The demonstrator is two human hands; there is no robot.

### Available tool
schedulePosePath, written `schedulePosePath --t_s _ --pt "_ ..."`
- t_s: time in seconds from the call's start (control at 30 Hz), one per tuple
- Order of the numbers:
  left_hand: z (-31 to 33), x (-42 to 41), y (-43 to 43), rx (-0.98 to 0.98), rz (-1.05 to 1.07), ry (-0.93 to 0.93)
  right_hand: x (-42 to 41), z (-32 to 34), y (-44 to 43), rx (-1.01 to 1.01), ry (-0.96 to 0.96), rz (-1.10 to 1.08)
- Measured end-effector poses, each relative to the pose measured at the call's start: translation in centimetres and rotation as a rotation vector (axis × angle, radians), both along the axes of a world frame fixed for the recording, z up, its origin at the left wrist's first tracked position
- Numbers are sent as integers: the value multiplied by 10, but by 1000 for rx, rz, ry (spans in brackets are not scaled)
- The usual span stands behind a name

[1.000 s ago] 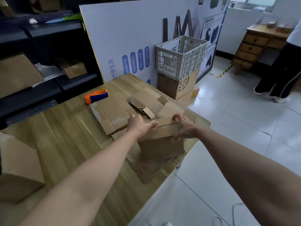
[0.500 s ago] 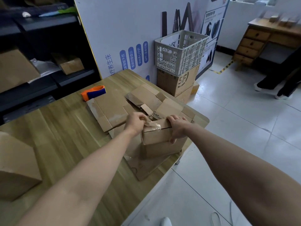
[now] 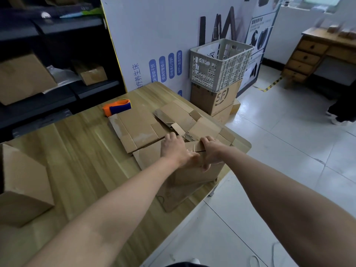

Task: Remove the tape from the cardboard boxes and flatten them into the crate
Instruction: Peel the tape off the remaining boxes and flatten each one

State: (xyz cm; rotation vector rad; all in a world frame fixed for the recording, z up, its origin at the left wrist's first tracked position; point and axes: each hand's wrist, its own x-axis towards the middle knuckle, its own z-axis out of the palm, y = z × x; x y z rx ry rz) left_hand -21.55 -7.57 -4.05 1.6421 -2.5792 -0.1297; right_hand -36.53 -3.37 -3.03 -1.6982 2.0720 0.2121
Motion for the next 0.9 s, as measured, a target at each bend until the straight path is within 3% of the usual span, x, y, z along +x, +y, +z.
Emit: schedulePosePath --t_s 0.1,0.2,0.37,0.53,0.73,0.9 --pt "-5 -10 5 -8 -111 57 -1 -1 3 -11 2 0" --pt "-7 -6 5 99 -158 250 -1 0 3 -2 -13 -4" --pt "-2 3 0 333 -12 595 1 1 0 3 -21 -12" --pt "-5 25 -6 402 229 900 -2 -1 1 -6 -72 -24" --pt "-12 30 -15 230 337 795 3 -2 -1 -23 -87 -45" --pt "-22 30 -14 164 464 888 4 -5 1 -24 -95 -59"
